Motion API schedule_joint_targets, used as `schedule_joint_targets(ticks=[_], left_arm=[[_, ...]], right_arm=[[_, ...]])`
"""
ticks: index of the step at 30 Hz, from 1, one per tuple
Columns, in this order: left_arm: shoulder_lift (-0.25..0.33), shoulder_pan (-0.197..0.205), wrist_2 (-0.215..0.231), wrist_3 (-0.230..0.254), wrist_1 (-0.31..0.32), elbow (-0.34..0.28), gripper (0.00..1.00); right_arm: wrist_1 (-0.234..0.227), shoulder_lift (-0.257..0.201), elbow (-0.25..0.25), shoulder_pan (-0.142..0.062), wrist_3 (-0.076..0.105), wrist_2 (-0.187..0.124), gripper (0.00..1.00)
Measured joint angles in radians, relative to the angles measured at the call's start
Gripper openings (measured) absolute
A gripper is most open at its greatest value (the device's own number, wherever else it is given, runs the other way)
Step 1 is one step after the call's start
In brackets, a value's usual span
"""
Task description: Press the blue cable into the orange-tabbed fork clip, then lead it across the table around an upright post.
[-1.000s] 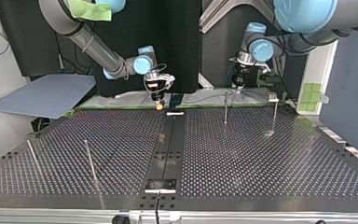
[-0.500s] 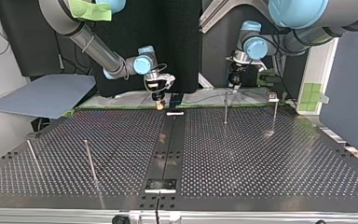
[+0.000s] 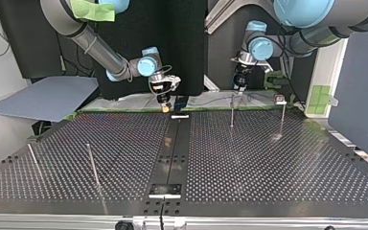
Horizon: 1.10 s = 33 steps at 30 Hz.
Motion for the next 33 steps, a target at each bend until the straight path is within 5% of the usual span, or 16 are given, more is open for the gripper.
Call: schedule_joint_targets(ticks=[22, 33], left_arm=[[0.001, -0.031, 0.063, 0.017, 0.005, 0.000, 1.00], [0.000, -0.090, 0.007, -0.032, 0.036, 0.000, 1.00]], right_arm=[[0.000, 0.001, 0.000, 0.001, 0.000, -0.001, 0.00], [-0.001, 0.001, 0.000, -0.001, 0.000, -0.001, 0.00]])
